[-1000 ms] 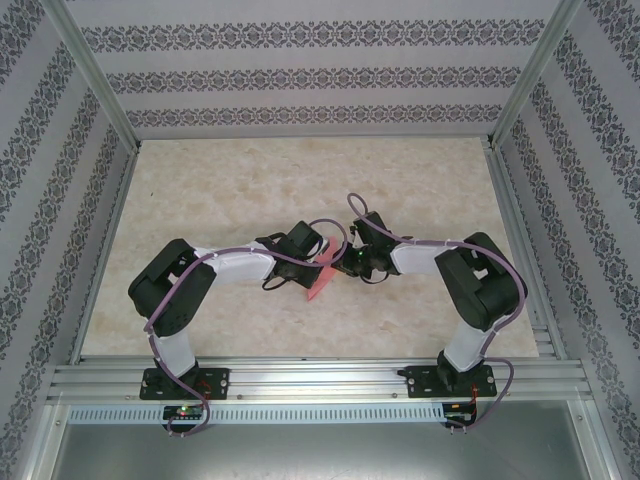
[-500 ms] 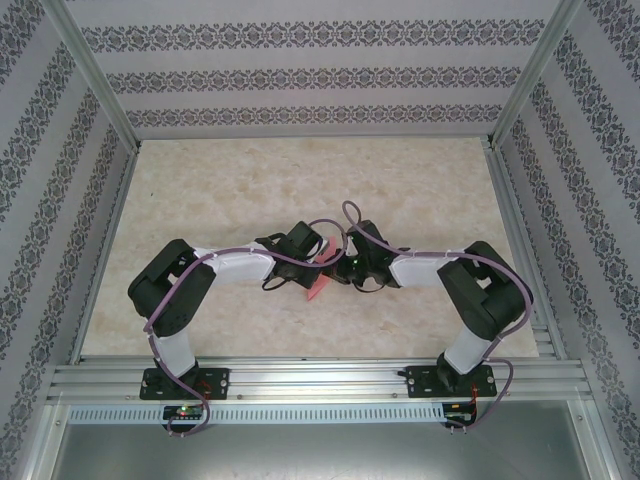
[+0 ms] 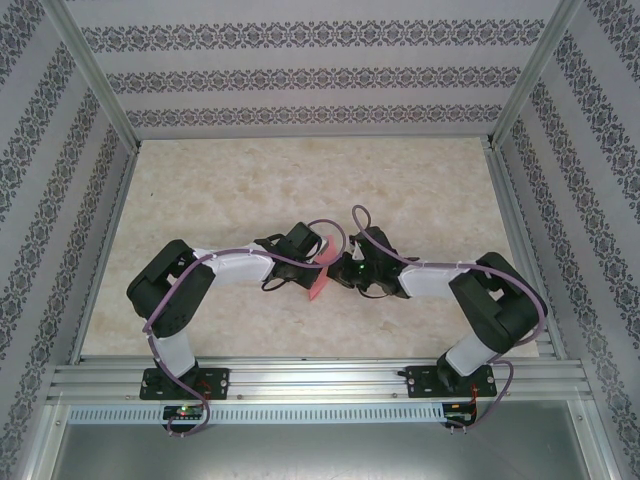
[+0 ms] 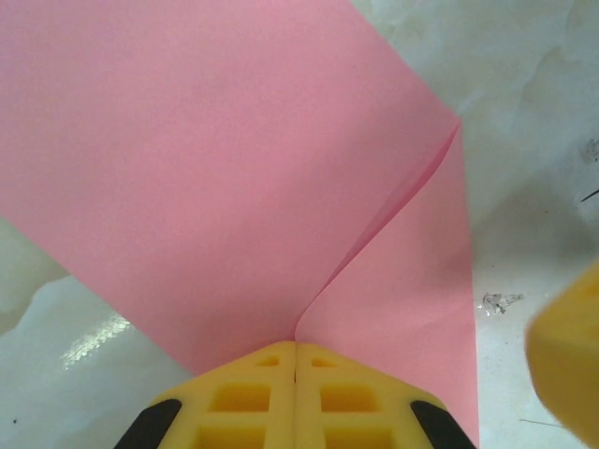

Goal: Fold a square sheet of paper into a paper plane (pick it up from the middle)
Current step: Third fold the triangle at the center of the table.

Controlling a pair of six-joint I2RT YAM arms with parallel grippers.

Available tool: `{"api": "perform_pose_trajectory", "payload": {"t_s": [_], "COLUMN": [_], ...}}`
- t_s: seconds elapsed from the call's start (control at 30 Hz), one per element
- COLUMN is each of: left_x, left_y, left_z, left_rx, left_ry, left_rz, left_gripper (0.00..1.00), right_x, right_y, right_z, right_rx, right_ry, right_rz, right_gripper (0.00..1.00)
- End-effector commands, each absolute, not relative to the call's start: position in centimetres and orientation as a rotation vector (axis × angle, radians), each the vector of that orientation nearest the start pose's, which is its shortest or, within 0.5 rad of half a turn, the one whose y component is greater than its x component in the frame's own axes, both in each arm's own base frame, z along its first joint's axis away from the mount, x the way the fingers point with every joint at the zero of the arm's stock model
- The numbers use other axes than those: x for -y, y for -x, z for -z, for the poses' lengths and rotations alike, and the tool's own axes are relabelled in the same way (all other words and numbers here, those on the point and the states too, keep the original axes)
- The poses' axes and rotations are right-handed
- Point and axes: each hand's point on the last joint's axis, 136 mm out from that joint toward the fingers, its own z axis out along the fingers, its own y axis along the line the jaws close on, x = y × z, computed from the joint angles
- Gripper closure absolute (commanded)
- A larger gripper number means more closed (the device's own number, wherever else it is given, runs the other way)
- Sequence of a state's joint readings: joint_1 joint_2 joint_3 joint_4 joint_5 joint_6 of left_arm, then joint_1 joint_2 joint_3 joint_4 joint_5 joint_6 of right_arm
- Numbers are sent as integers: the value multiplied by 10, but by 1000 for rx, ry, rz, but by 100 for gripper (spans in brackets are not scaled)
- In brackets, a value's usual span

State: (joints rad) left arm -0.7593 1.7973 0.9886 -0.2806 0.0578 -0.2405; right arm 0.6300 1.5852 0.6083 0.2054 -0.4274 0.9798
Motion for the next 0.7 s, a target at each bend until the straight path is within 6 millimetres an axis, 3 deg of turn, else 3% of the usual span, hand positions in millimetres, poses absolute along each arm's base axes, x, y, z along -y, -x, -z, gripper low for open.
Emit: {"api": "perform_pose_trajectory", "payload": {"t_s": [0.0,0.3,0.5,0.67], "left_x": [258,261,259,258], "left_y": [-276,-276,-274,-273], "left_z": [5,4,6,7], "left_rx": [-2718,-2716,-2722,-2726], "left_ry": [-693,-700,-699,-700], "left_rz": [269,287,286,283], "left_gripper": [94,94,94,94], "right_x": [-290,-303,-298,-301], "right_y": [-259,-252,-242,-242], "right_z": [-56,-24,2,-20], "right_rx": [-2587,-2635,-2707,-2655], "right_ry": [-218,-277,-307,-273], "right_rz": [-1235,-1224,-1168,-1209], "right_gripper": [90,92,93,92]}}
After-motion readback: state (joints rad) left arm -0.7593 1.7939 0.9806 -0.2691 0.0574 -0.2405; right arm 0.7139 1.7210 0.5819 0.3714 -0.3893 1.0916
